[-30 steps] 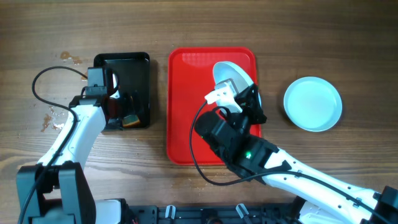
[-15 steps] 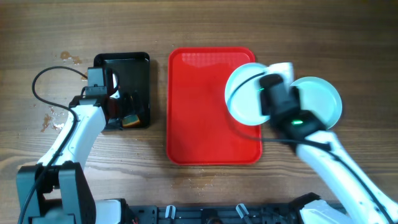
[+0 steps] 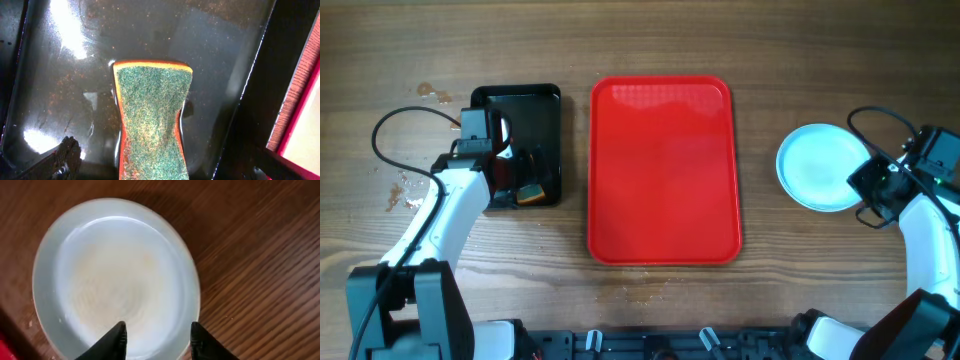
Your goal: Clean dirty plates on tray and stack at the side
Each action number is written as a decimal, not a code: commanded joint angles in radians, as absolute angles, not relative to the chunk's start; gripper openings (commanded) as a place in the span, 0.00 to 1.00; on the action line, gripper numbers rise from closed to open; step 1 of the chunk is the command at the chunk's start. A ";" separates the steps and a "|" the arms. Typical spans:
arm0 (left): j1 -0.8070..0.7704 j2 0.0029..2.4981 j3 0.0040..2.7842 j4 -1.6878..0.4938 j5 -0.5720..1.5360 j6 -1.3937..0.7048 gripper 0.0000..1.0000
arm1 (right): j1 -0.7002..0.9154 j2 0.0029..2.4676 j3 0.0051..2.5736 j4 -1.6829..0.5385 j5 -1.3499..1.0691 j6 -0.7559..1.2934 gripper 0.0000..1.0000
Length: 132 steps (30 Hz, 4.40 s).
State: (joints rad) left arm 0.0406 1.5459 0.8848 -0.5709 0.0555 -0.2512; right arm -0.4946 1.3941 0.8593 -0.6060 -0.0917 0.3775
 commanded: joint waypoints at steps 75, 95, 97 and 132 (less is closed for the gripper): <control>-0.052 0.161 0.224 -0.191 0.001 -0.239 1.00 | -0.014 0.018 0.005 0.006 -0.104 0.265 1.00; -0.037 0.004 0.006 -0.070 -0.027 -0.239 1.00 | -0.014 0.018 0.006 0.006 -0.104 0.264 1.00; -0.037 0.005 0.006 -0.070 -0.027 -0.239 1.00 | -0.014 0.018 0.006 0.006 -0.104 0.265 1.00; -0.037 0.005 0.006 -0.070 -0.027 -0.239 1.00 | -0.014 0.018 0.006 0.006 -0.104 0.265 1.00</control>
State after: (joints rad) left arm -0.0418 0.0128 0.0063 -0.0650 -0.0143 -0.2478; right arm -0.0174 0.0223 0.0074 0.0036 -0.1219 0.2501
